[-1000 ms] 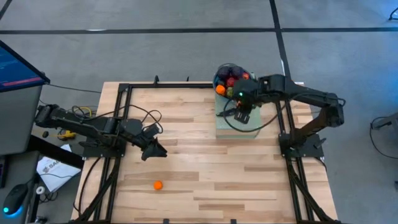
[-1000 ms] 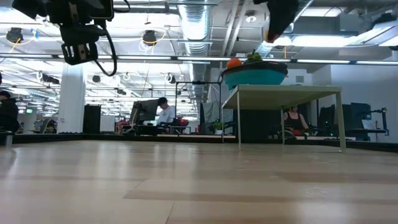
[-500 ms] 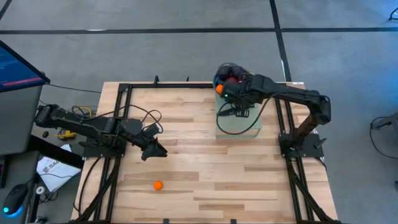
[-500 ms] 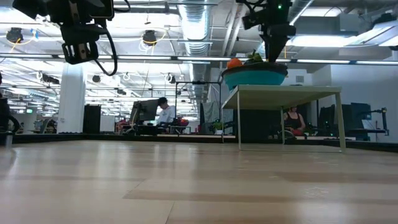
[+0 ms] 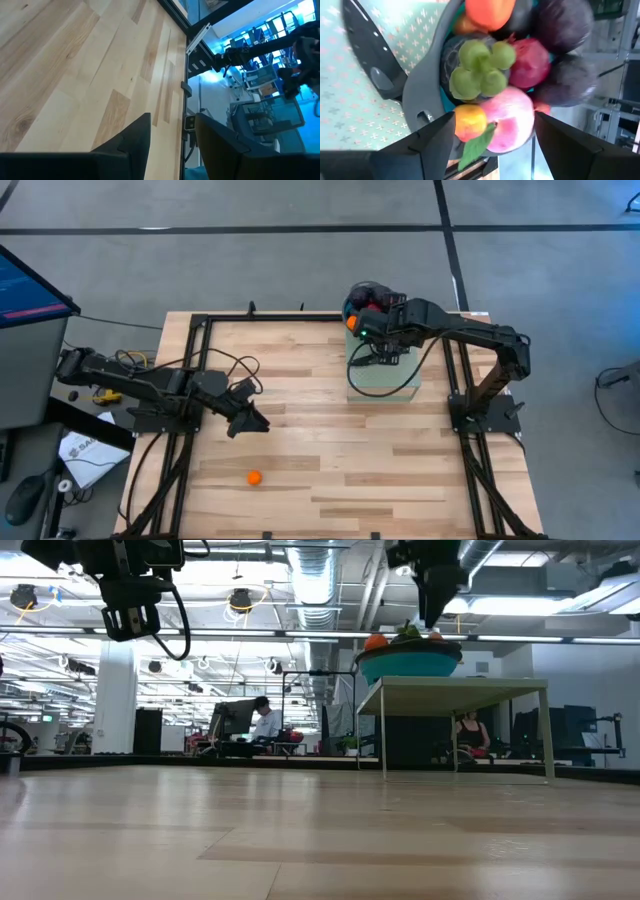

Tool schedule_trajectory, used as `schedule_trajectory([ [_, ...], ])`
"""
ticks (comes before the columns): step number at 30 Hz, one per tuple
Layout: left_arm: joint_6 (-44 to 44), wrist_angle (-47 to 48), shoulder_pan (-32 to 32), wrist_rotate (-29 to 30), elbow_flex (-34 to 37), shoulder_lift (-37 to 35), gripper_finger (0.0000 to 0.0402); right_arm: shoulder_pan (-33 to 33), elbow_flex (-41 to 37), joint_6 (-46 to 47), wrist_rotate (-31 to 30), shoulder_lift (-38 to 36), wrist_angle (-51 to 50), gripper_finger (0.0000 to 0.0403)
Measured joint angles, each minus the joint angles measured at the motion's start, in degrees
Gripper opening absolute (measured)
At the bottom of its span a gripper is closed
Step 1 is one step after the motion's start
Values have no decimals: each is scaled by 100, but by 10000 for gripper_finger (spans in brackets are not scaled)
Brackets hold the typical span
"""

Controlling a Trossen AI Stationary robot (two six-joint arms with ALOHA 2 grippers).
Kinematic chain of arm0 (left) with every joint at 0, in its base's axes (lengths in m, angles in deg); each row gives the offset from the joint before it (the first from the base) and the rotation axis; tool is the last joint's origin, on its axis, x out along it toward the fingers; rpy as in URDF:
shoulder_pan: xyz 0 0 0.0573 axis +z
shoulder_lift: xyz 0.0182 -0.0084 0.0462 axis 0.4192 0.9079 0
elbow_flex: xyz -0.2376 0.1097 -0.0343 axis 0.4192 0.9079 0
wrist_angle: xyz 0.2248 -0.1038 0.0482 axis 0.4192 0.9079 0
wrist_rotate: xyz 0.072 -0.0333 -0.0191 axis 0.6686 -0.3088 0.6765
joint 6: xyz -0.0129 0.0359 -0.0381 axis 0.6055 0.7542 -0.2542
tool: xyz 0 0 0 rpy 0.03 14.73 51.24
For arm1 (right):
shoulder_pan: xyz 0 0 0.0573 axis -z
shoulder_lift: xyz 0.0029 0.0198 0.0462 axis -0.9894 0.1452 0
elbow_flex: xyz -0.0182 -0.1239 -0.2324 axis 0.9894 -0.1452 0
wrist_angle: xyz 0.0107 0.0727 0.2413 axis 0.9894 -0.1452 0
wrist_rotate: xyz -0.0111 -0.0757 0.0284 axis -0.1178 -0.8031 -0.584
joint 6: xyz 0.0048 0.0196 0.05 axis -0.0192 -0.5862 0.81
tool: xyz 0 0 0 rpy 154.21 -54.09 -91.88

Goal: Pick & Place Fruit
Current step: Put the orange tangerine into the blue strainer bowl on the shelf

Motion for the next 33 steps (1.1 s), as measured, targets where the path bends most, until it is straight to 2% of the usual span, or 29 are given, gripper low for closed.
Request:
schedule_trajectory([
  [4,-1,-39,0,0,0,0,149,-176,516,43,2,0,-309,265],
  [7,-1,-62,0,0,0,0,149,-376,922,493,9,0,-654,265],
  [14,113,-121,1,0,0,0,149,-1200,1315,3327,319,-148,-598,265],
  [24,1023,-418,7,-5,0,0,149,-3501,-160,6060,219,-474,397,265],
  [29,1069,-846,0,-76,-3,0,149,-4396,-929,6927,288,-571,1557,259],
  [33,1056,-840,-107,-96,-198,2,149,-4776,-1751,7164,306,-914,2968,234],
])
